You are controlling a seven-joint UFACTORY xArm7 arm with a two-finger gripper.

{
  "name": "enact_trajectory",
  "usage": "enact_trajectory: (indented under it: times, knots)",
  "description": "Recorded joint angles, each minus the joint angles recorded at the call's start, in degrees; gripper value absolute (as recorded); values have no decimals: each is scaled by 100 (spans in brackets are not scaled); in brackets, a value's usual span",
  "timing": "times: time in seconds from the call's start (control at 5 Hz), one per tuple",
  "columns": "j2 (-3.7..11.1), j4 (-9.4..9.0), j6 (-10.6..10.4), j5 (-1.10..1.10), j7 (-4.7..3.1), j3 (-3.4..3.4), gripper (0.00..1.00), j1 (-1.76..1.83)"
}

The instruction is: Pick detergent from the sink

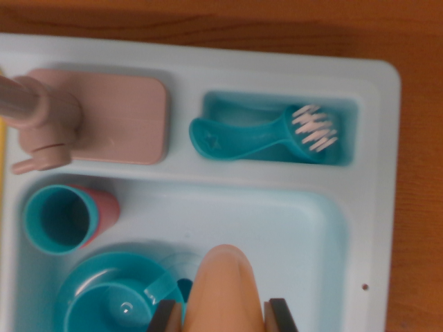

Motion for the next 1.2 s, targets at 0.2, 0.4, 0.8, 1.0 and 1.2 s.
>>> enact_trajectory:
  times: [0.2,0.4,0.8,1.0,1.2]
  knots:
    - [0,0,0,0,0,0,100,0]
    - [-62,211,271,-20,21,-1,100,2]
    - [-121,408,526,-39,41,-2,100,4]
    - [-121,408,526,-39,41,-2,100,4]
    - [-182,616,793,-58,62,-4,100,6]
